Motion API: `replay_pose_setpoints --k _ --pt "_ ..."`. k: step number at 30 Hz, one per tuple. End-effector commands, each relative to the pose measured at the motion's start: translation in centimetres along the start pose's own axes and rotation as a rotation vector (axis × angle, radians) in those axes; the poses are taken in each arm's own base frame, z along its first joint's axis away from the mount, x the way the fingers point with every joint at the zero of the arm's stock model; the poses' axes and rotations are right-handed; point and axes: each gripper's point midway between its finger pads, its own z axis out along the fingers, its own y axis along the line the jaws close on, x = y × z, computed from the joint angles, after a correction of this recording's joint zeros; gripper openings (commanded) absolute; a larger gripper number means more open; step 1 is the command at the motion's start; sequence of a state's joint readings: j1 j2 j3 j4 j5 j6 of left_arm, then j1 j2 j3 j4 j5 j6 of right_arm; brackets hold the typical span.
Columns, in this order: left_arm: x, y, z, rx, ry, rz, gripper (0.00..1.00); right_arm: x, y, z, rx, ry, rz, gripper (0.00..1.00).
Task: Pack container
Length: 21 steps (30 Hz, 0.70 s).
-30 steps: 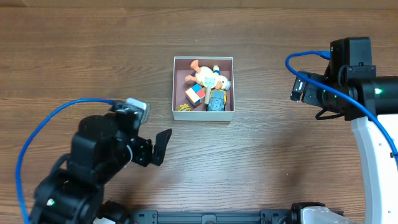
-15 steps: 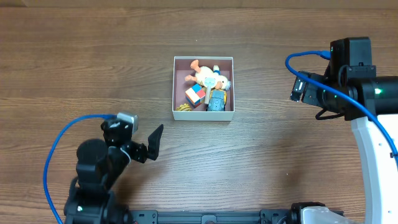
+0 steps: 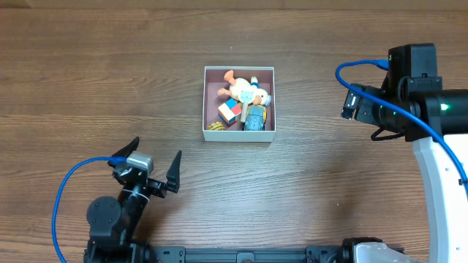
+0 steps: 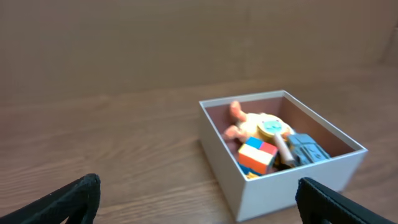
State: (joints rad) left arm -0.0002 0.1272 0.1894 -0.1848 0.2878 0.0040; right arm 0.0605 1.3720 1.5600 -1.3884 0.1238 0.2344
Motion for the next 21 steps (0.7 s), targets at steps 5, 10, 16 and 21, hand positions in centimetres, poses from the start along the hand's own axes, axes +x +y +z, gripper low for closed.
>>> replay_pose_setpoints --k 5,10,16,21 --pt "0.9 1.0 0.0 -0.046 -0.081 0.040 1.00 -0.2 -0.2 -0.1 0.012 -0.011 -0.002 1.00" --pt "2.8 1.4 0.5 -0.053 -0.068 0.037 1.00 -0.2 -0.2 -0.1 0.012 -0.010 -0.001 1.00" --pt "2.9 2.0 0.5 -0.087 -0.068 0.034 1.00 -0.2 -0.2 -0.1 0.012 -0.010 -0.002 1.00" --pt "2.9 2.7 0.4 -0.112 -0.069 0.032 1.00 -0.2 -0.2 -0.1 0.012 -0.011 -0.001 1.00"
